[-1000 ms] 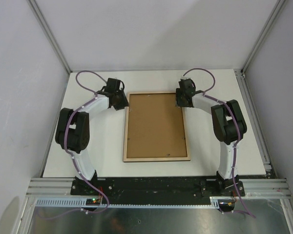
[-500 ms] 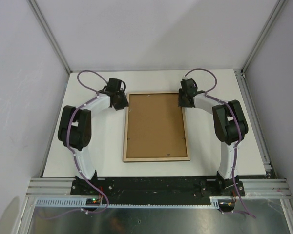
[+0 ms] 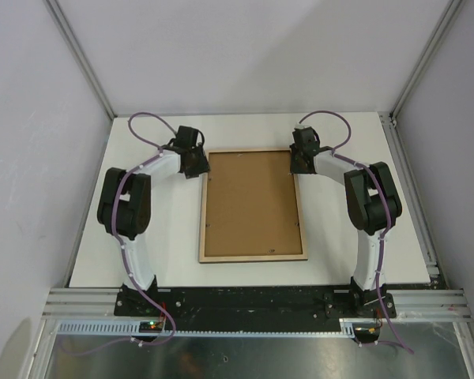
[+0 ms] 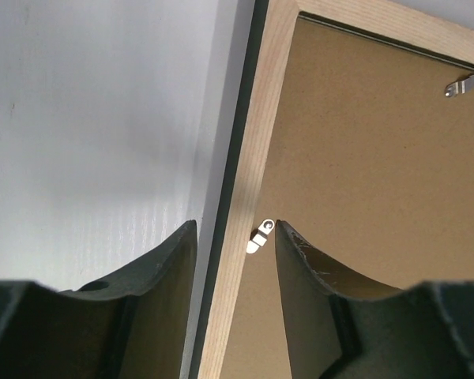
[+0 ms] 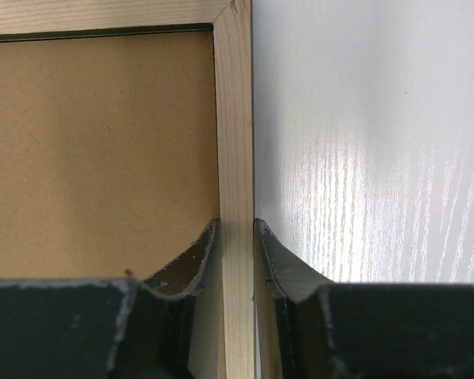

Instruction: Put the photo into the frame

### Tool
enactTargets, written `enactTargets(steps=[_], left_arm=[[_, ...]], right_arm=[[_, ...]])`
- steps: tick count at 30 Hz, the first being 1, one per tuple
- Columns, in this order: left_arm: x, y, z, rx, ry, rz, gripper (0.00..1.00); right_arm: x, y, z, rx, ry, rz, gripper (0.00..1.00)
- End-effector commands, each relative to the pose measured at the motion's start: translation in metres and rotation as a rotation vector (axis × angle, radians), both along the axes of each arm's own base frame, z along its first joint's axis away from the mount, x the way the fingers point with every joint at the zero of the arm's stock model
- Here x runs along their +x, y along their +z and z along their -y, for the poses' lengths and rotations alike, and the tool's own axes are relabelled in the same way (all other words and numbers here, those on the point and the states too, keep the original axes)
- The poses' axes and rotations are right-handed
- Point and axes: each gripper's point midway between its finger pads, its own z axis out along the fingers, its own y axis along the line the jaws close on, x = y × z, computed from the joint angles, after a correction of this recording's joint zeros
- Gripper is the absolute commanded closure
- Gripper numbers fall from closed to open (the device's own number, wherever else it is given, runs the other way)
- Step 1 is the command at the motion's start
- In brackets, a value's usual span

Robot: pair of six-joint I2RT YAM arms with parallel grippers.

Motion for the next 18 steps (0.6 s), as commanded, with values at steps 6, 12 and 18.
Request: enactTargets(steps=[6,12,18], left_arm=[[0.011,-0.003,0.0,0.045,-0.037,0.017,0.5],[0.005,-0.01,0.01,0.08,-0.09,0.01,0.5],[-0.001,-0.017,0.013,0.087,-0.112,-0.007,0.51]], right_arm=[[-0.017,-0.003,0.0,0.002,0.016,-0.056,0.9],[-0.018,-0.004,-0.001,0.01,0.018,-0.061,0.91],[-0.018,-0.005,-0.001,0.013,0.019,-0.064,0.92]])
